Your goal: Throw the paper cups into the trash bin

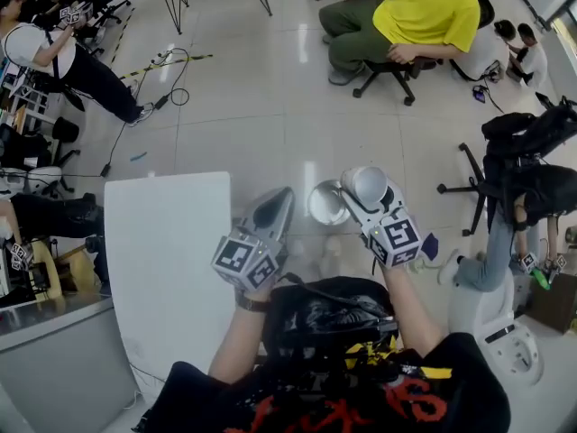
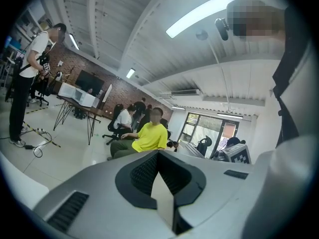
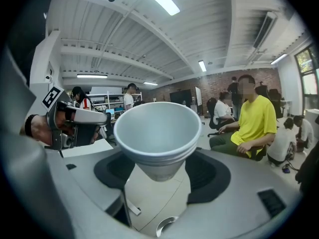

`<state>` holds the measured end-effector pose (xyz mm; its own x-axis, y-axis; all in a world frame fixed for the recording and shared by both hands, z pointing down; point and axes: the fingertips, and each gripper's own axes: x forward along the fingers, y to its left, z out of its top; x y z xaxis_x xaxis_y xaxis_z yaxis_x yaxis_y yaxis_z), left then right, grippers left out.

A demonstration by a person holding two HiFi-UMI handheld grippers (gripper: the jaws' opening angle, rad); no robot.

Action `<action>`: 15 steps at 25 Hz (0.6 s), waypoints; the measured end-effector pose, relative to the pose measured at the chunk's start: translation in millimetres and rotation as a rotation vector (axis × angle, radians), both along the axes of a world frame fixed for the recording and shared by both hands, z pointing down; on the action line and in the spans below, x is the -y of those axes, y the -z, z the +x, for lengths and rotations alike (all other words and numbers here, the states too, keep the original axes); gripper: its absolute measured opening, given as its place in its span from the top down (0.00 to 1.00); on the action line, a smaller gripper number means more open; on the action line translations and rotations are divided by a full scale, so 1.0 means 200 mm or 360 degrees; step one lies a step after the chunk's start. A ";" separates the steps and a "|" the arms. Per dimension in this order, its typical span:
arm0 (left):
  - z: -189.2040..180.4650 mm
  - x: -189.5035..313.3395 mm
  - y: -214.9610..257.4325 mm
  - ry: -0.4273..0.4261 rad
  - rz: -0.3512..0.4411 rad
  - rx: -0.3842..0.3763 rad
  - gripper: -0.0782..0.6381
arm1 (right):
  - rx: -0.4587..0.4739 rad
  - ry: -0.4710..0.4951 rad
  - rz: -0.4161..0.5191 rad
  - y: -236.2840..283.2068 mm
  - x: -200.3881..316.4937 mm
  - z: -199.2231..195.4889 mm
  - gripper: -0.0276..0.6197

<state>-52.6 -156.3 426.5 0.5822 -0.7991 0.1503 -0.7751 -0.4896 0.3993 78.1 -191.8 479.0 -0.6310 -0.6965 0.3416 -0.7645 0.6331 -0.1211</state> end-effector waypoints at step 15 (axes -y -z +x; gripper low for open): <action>-0.02 0.06 -0.28 0.0070 -0.0172 0.0137 0.89 | -0.0061 0.0056 -0.0266 -0.44 0.01 0.11 0.45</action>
